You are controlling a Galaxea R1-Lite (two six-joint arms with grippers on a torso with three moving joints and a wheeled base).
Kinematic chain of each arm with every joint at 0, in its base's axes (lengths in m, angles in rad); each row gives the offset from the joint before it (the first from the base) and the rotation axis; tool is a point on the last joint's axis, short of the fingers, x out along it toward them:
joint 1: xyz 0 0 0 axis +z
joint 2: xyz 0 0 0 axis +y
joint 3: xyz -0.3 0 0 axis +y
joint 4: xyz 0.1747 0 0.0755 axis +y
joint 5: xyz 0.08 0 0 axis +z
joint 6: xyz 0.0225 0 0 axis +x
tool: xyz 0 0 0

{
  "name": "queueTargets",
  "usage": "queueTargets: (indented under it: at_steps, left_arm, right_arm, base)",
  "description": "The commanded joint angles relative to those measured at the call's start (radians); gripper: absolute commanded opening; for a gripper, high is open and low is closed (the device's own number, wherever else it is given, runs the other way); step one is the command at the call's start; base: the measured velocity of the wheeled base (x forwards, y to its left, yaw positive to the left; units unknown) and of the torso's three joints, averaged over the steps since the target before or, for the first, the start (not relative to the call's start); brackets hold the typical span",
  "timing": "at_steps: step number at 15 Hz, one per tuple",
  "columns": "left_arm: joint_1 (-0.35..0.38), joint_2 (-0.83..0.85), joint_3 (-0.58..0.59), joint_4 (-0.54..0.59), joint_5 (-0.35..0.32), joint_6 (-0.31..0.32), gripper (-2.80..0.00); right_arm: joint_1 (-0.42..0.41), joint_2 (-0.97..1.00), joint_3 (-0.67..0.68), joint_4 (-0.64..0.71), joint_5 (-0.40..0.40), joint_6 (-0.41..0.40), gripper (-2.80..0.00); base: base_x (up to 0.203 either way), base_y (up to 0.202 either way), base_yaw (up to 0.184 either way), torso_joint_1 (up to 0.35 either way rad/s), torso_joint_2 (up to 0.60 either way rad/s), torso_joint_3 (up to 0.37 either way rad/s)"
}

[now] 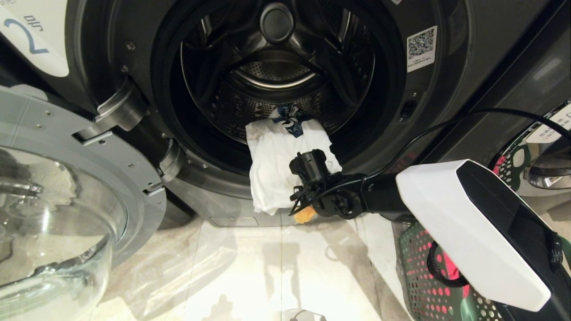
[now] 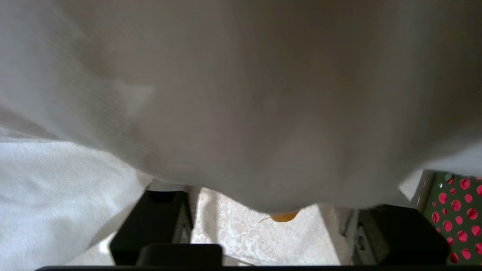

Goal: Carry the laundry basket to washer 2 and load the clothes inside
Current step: Place the clothes into the washing machine

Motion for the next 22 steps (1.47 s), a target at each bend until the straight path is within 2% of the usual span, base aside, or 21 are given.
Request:
queueTargets:
  at_steps: [1, 3, 9, 14, 15, 17, 20, 22]
  left_arm:
    - [0.0, 0.0, 0.0, 0.0, 0.0, 0.0, -2.8]
    - [0.0, 0.0, 0.0, 0.0, 0.0, 0.0, -2.8]
    - [0.0, 0.0, 0.0, 0.0, 0.0, 0.0, -2.8]
    - [0.0, 0.0, 0.0, 0.0, 0.0, 0.0, -2.8]
    - [0.0, 0.0, 0.0, 0.0, 0.0, 0.0, -2.8]
    - [0.0, 0.0, 0.0, 0.0, 0.0, 0.0, -2.8]
    - [0.0, 0.0, 0.0, 0.0, 0.0, 0.0, -2.8]
    - [0.0, 0.0, 0.0, 0.0, 0.0, 0.0, -2.8]
  right_arm:
    - [0.001, 0.008, -0.004, 0.001, 0.006, 0.002, -2.8]
    - [0.003, 0.006, -0.005, 0.001, 0.034, 0.002, -2.8]
    - [0.04, -0.07, 0.009, 0.001, 0.03, -0.001, -2.8]
    - [0.094, -0.167, -0.05, -0.018, -0.091, -0.004, -2.8]
    - [0.096, -0.166, -0.062, -0.058, -0.131, -0.016, -2.8]
    - [0.096, -0.164, -0.063, -0.176, -0.143, -0.05, -2.8]
    - [0.095, -0.132, -0.062, -0.402, -0.144, -0.177, -2.8]
    - [0.093, -0.094, -0.063, -0.551, -0.144, -0.303, -2.8]
  base:
    - [0.0, 0.0, 0.0, 0.0, 0.0, 0.0]
    - [0.0, 0.0, 0.0, 0.0, 0.0, 0.0]
    - [0.0, 0.0, 0.0, 0.0, 0.0, 0.0]
    - [0.0, 0.0, 0.0, 0.0, 0.0, 0.0]
    - [0.0, 0.0, 0.0, 0.0, 0.0, 0.0]
    - [0.0, 0.0, 0.0, 0.0, 0.0, 0.0]
    - [0.0, 0.0, 0.0, 0.0, 0.0, 0.0]
    - [0.0, 0.0, 0.0, 0.0, 0.0, 0.0]
